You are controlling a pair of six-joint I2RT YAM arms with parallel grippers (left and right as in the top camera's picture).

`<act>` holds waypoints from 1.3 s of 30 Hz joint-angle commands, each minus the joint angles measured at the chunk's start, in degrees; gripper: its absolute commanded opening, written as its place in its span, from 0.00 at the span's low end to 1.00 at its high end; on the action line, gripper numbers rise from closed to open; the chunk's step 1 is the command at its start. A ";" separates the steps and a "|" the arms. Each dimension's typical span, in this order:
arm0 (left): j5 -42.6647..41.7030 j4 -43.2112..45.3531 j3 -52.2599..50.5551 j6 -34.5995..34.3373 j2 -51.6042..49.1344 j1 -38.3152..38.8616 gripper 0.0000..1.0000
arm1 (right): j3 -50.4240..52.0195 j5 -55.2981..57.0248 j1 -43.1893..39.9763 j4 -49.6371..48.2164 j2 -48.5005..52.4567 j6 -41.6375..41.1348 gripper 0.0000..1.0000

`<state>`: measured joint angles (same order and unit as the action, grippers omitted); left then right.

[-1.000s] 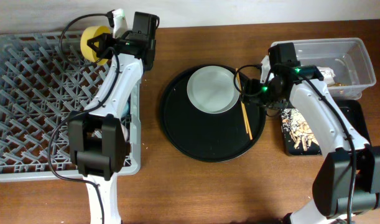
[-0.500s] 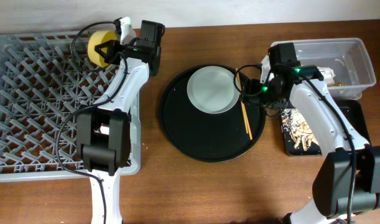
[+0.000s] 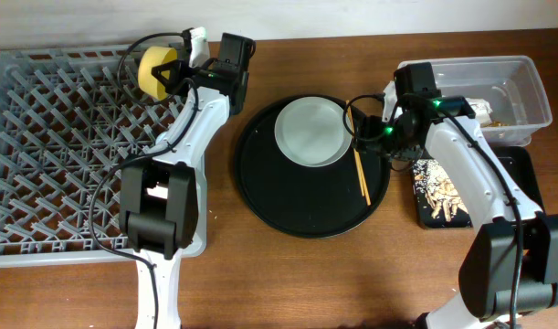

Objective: Sort waste into correct bins and load items into the dishwasher rack
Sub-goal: 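Lift the yellow bowl and set it upright in the rack, then reach the left gripper to the white plate and grasp its rim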

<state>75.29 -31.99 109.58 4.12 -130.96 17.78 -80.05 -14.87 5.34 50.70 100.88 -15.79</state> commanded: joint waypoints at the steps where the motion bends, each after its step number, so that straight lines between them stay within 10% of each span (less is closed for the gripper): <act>1: -2.69 0.04 -0.70 -0.59 -1.38 1.25 0.23 | -0.59 0.33 0.26 -0.13 0.11 0.35 0.68; 5: -2.67 0.04 -0.70 -0.57 -1.38 1.66 0.48 | -0.59 0.33 0.26 -0.15 0.11 0.35 0.68; 13: -4.83 0.37 -0.66 0.72 -1.14 3.98 0.62 | -0.59 0.33 0.26 -0.13 0.11 0.35 0.68; 19: -21.22 0.09 -0.61 0.70 2.08 5.95 0.76 | -0.59 0.33 0.26 -0.15 0.11 0.35 0.68; 21: -28.63 -0.85 -0.61 0.68 3.76 6.54 0.99 | -0.59 0.33 0.26 -0.15 0.11 0.35 0.69; 28: -72.96 -8.00 -0.66 -9.90 8.41 7.32 0.98 | -0.59 0.52 0.26 0.02 0.11 0.37 0.69; 30: -80.63 -8.44 -0.87 -14.51 7.93 6.75 0.80 | -0.59 0.52 0.24 0.02 0.11 0.37 0.69; 39: -87.32 -12.37 -0.96 -29.42 2.40 6.60 0.53 | -0.59 0.48 0.26 0.07 0.11 0.35 0.69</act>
<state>-8.54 -44.38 108.95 -18.46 -125.23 24.73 -80.05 -14.85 5.34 50.72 100.88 -15.86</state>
